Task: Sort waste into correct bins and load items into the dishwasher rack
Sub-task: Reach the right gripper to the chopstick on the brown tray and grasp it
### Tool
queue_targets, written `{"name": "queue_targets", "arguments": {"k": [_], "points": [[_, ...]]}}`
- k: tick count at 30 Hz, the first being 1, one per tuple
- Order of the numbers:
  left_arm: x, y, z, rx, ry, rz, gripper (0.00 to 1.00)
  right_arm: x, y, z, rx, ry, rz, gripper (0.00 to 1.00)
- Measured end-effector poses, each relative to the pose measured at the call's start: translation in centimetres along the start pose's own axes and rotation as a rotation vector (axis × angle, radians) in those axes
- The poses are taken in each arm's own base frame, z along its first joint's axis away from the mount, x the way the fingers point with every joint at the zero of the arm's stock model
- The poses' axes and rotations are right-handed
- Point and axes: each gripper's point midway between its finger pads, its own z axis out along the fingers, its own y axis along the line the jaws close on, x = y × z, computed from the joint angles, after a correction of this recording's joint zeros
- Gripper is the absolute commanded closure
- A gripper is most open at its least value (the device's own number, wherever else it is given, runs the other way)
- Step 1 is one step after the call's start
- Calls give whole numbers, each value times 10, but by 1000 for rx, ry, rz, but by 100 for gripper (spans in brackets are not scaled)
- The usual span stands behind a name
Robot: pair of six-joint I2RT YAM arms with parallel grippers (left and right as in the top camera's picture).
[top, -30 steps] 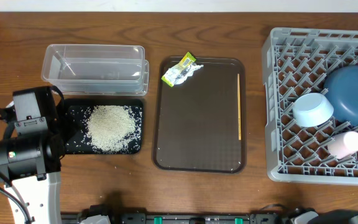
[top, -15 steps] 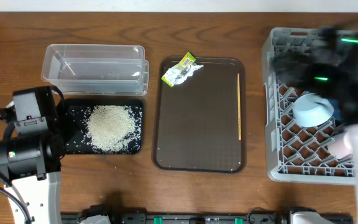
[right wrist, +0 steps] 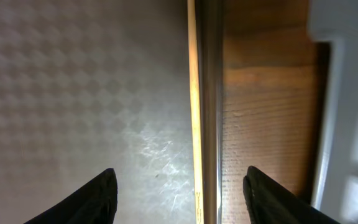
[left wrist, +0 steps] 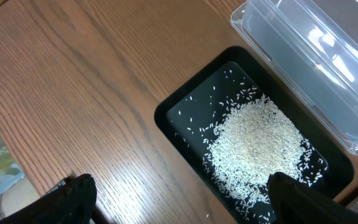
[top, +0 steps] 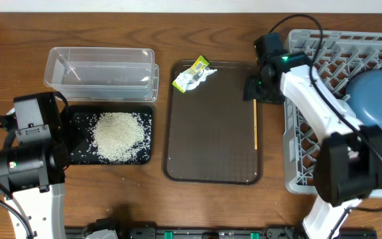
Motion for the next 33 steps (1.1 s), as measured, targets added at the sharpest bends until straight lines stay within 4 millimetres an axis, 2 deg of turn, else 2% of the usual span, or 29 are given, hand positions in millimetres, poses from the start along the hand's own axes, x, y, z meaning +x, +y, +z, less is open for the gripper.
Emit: {"name": "queue_targets", "arguments": {"k": [5,8,12,21,33], "points": [[0,0,0,0,0,0,10,4,-1,23,19,47,-2,39],[0,0,0,0,0,0,10,3,-1,32,19,53,-4,44],[0,0,0,0,0,0,9,3,0,39,21,59,-5,44],[0,0,0,0,0,0,10,8,14,46,27,56,-44,43],[0,0,0,0,0,0,9,6,10,46,66,36,-47,45]]}}
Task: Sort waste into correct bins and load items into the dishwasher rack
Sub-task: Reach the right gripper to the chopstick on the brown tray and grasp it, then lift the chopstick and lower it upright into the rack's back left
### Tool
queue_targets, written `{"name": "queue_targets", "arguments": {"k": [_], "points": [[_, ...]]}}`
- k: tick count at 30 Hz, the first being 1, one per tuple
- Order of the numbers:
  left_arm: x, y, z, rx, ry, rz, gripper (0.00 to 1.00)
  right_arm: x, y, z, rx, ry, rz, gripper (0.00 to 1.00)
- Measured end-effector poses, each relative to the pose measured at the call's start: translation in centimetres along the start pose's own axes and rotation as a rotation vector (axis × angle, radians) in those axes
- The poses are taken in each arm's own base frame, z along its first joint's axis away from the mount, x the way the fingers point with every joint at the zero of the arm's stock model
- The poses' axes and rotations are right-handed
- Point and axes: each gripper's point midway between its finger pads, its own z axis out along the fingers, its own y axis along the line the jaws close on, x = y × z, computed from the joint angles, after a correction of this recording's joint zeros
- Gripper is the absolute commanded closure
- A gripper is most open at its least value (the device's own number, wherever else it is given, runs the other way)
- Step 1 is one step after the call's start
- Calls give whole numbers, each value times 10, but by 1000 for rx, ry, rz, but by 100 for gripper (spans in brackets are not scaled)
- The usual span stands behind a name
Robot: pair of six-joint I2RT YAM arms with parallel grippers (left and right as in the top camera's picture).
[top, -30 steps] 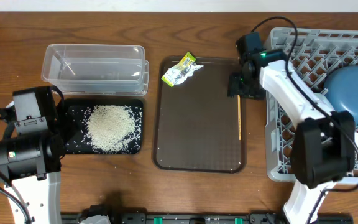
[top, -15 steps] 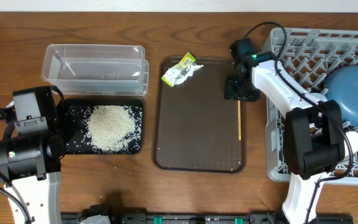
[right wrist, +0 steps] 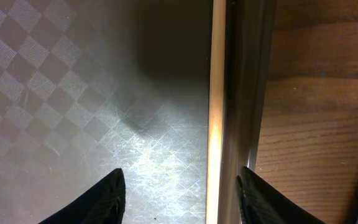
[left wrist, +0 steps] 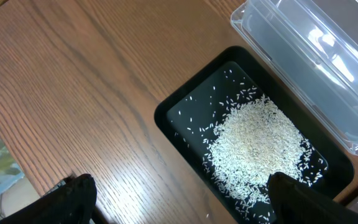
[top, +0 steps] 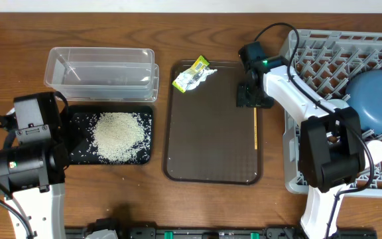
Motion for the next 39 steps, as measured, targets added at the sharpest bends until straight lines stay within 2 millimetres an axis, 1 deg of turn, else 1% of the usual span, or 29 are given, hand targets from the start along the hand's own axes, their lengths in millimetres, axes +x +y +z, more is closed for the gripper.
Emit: {"name": "queue_targets", "arguments": {"k": [4,9,12,13,14,15,17,18,20,22,25,27,29,30,31,33,36,37,39], "points": [[0,0,0,0,0,0,10,2,-1,6,9,12,-1,46],[0,0,0,0,0,0,10,10,0,26,24,58,-8,46],[0,0,0,0,0,0,10,7,1,26,20,50,-7,47],[0,0,0,0,0,0,10,7,1,26,20,51,-7,48],[0,0,0,0,0,0,9,7,1,26,20,51,-7,52],[0,0,0,0,0,0,10,7,1,26,20,50,-9,59],[0,0,0,0,0,0,9,7,1,26,21,50,-9,76],[0,0,0,0,0,0,10,7,1,26,21,50,-10,82],[0,0,0,0,0,0,9,6,0,26,26,48,-7,91],[0,0,0,0,0,0,10,6,-1,26,28,47,-1,98],[0,0,0,0,0,0,9,7,2,24,12,55,5,99],[0,0,0,0,0,0,9,11,4,22,-1,79,6,99],[0,0,0,0,0,0,10,13,3,15,-3,108,10,99],[0,0,0,0,0,0,10,11,3,9,-7,115,14,99],[0,0,0,0,0,0,9,8,2,3,-12,113,19,99],[0,0,0,0,0,0,9,-4,-4,-16,-22,99,29,99],[0,0,0,0,0,0,10,-30,-22,-58,-50,31,46,99],[0,0,0,0,0,0,10,-40,-31,-78,-58,-9,48,99],[0,0,0,0,0,0,9,-57,-50,-112,-72,-92,51,99]]}}
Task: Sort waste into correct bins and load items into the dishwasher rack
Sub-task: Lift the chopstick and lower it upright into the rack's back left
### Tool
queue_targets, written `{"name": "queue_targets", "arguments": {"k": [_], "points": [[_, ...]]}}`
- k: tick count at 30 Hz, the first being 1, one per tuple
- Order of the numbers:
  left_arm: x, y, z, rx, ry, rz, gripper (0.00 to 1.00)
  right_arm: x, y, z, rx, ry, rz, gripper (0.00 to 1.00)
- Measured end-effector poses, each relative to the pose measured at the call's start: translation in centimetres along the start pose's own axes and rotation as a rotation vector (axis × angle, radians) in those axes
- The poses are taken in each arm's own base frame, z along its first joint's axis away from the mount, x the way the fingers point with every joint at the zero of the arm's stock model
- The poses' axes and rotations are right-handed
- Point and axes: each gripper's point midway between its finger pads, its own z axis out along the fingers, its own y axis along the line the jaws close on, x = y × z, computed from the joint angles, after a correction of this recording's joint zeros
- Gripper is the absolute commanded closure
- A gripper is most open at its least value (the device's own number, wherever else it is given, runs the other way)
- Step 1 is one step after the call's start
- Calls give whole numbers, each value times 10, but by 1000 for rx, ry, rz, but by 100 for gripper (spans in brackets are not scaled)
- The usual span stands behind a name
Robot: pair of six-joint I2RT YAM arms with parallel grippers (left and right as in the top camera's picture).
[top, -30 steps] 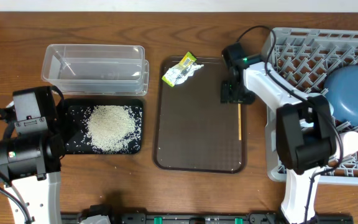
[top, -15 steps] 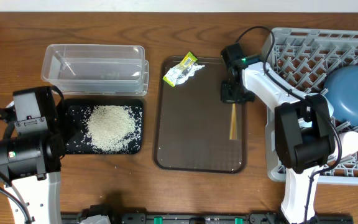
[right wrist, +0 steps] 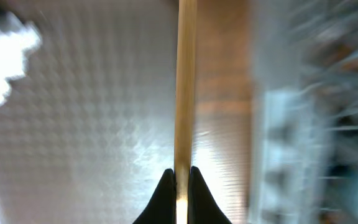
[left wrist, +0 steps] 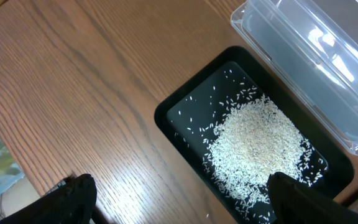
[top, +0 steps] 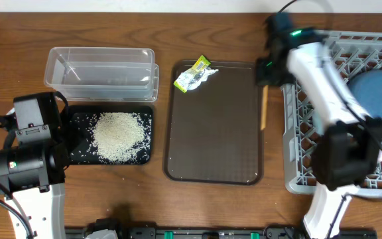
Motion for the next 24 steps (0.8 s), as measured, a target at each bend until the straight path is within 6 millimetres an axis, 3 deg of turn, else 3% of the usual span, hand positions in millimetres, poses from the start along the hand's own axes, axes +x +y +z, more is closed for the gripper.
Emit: {"name": "queue_targets", "arguments": {"k": [5,8,12,17,21,24], "points": [[0,0,0,0,0,0,9,-26,-58,-76,11,-177,10,99],[0,0,0,0,0,0,9,-24,-88,-90,43,-187,12,99],[0,0,0,0,0,0,9,-21,-104,-80,54,-164,-9,99],[0,0,0,0,0,0,9,-18,-101,-53,12,-144,-34,96],[0,0,0,0,0,0,10,-12,-96,-30,-29,-123,-45,83],[0,0,0,0,0,0,9,-4,-92,-16,-62,-93,-48,79]]}}
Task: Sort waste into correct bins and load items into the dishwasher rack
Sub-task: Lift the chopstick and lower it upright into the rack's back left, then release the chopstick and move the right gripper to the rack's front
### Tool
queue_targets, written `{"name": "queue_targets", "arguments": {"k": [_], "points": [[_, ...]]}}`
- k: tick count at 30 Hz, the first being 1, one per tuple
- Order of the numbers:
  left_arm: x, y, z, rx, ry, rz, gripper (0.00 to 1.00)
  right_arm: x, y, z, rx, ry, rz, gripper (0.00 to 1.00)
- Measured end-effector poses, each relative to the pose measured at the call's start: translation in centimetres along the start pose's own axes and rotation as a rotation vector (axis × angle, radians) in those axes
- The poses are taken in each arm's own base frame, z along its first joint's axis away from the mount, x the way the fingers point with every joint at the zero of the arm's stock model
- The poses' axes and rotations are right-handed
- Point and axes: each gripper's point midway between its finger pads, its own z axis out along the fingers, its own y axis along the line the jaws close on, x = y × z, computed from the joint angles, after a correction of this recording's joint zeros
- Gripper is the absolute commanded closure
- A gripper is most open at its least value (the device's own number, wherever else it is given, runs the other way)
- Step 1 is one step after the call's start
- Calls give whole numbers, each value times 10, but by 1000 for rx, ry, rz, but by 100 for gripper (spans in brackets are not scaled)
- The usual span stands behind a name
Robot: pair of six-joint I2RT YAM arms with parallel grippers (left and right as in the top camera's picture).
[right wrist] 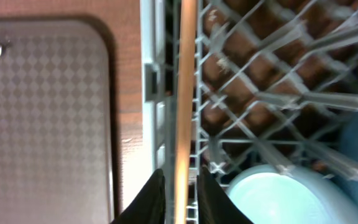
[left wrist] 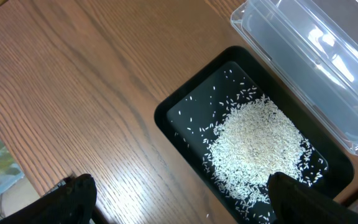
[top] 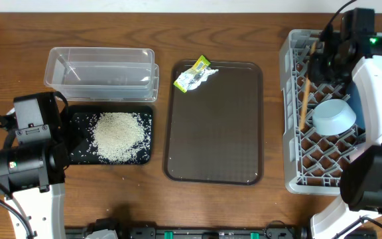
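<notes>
My right gripper (right wrist: 180, 186) is shut on a wooden chopstick (right wrist: 185, 93). It holds the chopstick (top: 304, 99) lengthwise over the left side of the grey dishwasher rack (top: 289, 159), just inside the rack's wall. A pale blue bowl (top: 333, 118) lies in the rack beside the chopstick's near end. A crumpled yellow-green wrapper (top: 192, 74) lies at the far left corner of the brown tray (top: 211, 133). My left gripper (left wrist: 182, 199) hangs open over the table by the black bin (left wrist: 166, 109) and holds nothing.
A clear plastic bin (top: 101, 73) stands at the back left. In front of it the black bin (top: 78, 143) holds a heap of rice (top: 117, 136). My right arm (top: 377, 73) reaches across the rack and hides part of it.
My right gripper has carried the chopstick from over the tray's far right edge to over the rack's left side. A pale blue bowl now shows in the rack beside it. The left arm is unchanged.
My right gripper stood open astride the chopstick lying along the tray's right edge, then lower around it. Then it was shut on the chopstick and held it above the tray's far right edge. Now the chopstick is over the rack. The left arm stayed still.
</notes>
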Motion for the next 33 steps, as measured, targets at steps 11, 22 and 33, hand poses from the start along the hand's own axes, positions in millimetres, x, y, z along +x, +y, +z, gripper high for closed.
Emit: {"name": "queue_targets", "arguments": {"k": [11,22,33], "points": [[0,0,0,0,0,0,9,15,8,8,-52,61,44,35],[0,0,0,0,0,0,10,21,27,-34,-130,25,140,33],[0,0,0,0,-1,-1,10,86,33,-146,-90,-105,160,1]]}}
